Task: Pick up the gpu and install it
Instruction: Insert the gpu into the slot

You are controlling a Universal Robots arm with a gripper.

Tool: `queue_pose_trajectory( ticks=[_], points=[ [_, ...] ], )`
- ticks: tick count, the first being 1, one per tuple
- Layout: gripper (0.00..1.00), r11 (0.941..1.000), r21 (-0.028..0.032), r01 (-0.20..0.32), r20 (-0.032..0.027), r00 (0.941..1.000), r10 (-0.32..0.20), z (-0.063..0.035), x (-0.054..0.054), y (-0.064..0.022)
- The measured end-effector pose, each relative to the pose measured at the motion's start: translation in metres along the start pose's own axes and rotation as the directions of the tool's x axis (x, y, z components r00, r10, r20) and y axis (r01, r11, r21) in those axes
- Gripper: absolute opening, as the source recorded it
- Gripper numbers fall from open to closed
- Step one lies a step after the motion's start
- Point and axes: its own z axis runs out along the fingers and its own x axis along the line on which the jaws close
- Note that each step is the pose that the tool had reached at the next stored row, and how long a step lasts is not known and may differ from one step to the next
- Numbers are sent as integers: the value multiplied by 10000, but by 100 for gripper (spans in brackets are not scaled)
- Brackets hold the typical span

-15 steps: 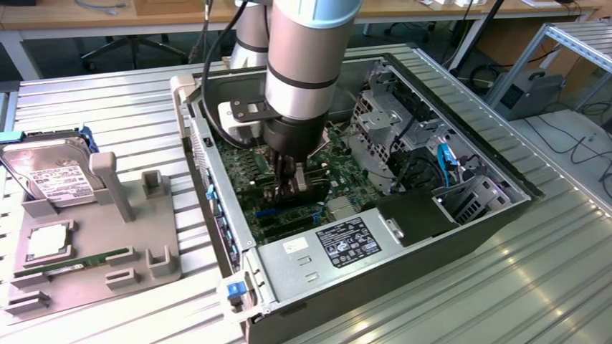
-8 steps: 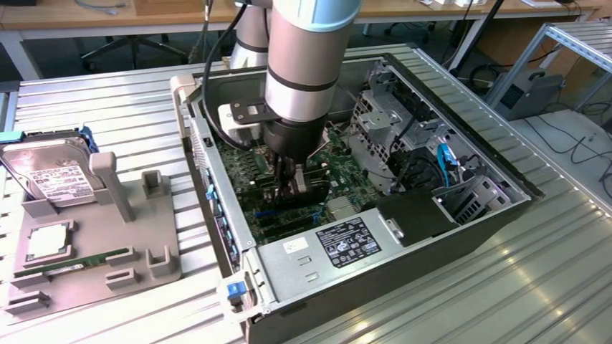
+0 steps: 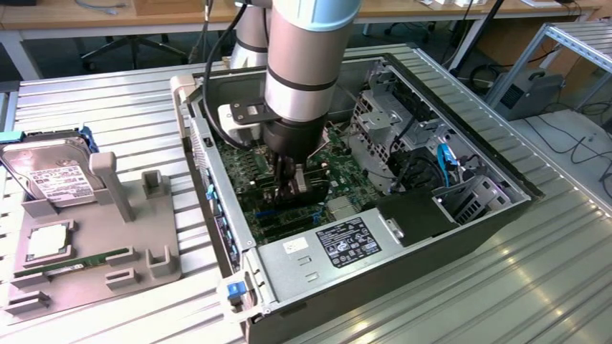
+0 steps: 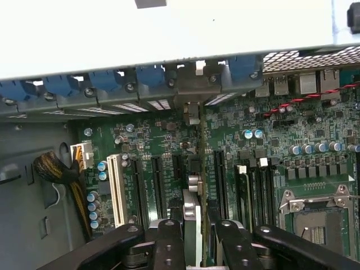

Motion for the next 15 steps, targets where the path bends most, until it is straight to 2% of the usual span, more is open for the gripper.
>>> queue_pose_trajectory(
  ticks=[10, 15],
  points=[
    [27, 10000, 12, 29, 1, 10000, -29, -30, -13, 13],
    [27, 9996, 13, 289, -1, 9996, -289, -30, -56, 17]
  ],
)
